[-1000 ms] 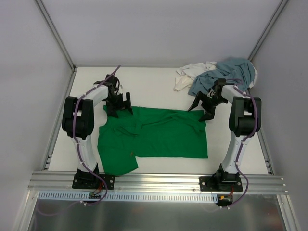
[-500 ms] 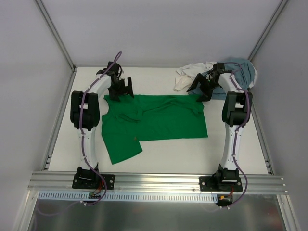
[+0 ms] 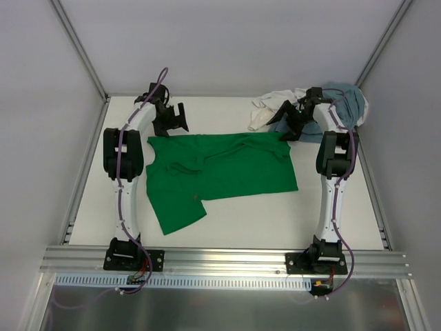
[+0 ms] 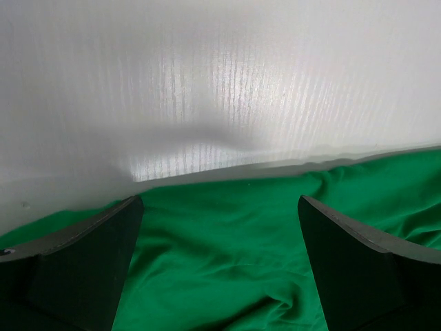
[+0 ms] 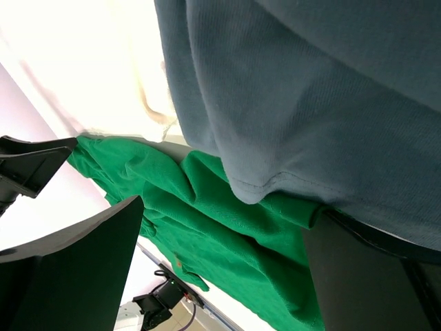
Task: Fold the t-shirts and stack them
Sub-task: Fold the flattened tshirt in 1/3 of the way
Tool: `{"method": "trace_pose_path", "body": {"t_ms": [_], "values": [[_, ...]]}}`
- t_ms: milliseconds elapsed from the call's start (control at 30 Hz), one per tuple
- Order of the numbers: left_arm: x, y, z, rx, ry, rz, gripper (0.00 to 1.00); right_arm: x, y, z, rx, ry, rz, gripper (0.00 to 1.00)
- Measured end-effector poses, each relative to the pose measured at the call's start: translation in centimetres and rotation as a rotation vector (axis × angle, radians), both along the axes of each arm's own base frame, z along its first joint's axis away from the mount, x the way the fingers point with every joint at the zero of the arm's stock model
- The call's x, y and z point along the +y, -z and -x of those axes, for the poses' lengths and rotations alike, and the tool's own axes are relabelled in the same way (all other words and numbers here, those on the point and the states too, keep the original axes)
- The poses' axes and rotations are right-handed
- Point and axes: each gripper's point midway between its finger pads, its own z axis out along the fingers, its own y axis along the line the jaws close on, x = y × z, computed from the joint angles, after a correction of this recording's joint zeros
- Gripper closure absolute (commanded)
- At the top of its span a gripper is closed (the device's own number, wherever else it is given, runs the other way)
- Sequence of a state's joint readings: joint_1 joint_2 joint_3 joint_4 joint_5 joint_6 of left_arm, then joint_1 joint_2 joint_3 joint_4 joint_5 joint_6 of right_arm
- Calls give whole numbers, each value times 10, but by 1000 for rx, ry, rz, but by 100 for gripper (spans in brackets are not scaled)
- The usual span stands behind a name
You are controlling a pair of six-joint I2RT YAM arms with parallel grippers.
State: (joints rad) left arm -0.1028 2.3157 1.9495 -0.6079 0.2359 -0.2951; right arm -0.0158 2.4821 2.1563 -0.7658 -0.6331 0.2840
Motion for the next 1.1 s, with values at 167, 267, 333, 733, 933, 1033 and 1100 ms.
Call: {"method": "trace_pose_path", "body": {"t_ms": [167,267,333,733,933,1033,1100], "values": [[-2,-10,8,17,3,11,1,0,2,1,0,-2,-12,0],[-5,-31,27,30,12,14,1,0,0,5,-2,-2,-18,0],[-7,-55,41,17,19,15,1,-1,-2,11,5,-3,-17,1],[-20,-114,109,-36,69,21,1,-20,-80,31,-121,15,25,0],[-19,-34,112,167,60,-7,1,-34,-137,42,-227,45,51,0],[-19,-6,113,234,58,-15,1,-39,-161,48,-270,57,56,0],[-20,5,111,255,54,-17,1,-42,-174,53,-291,64,59,0]]}}
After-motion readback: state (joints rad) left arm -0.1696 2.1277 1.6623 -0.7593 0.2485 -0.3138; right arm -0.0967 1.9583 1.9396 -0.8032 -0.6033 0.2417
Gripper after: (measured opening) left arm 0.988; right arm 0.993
